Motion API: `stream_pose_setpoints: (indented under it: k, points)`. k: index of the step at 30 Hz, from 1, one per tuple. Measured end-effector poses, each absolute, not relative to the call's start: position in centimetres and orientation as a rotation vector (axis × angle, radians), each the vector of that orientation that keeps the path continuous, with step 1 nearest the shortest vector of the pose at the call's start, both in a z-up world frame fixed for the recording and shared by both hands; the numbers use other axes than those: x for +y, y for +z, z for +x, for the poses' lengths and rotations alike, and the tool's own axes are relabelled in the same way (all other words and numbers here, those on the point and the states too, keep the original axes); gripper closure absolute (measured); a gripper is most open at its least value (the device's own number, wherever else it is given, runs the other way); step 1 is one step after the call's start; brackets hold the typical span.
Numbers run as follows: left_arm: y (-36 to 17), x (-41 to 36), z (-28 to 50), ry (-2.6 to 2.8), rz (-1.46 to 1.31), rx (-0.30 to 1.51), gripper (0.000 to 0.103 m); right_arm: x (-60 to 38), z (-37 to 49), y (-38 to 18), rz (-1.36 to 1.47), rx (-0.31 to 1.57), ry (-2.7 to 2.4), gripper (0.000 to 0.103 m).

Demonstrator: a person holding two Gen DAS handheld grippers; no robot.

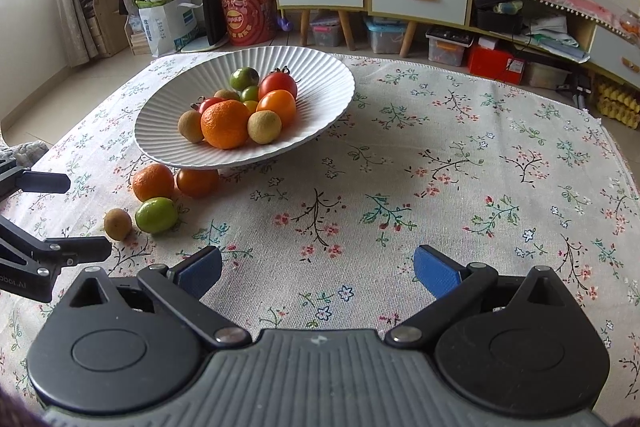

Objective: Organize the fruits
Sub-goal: 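Withdraw both open tools from the plate toward the remaining fruits, then grasp a brown kiwi with the left tool while the right tool grasps a green lime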

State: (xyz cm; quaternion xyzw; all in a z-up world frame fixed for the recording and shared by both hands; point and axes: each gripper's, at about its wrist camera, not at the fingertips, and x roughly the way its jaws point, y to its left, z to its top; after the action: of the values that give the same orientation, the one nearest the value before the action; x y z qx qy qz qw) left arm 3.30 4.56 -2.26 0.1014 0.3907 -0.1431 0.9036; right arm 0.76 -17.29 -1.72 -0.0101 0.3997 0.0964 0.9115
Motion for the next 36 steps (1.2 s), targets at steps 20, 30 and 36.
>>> stream_pose_setpoints:
  k: [20,30,36]
  points:
    - [-3.5,4.3,3.7,-0.413,0.154,0.815,0.047,-16.3,0.1,-3.8,-0.082,0.832,0.25,0.001]
    - [-3.2,4.3,4.1,-0.423,0.157,0.8,0.074,-16.2,-0.1,-3.9,-0.1,0.798,0.26,0.001]
    - [-3.2,4.5,4.2,-0.415,0.172,0.793,0.087,-16.0,0.1,-3.8,-0.103,0.781,0.264,0.001]
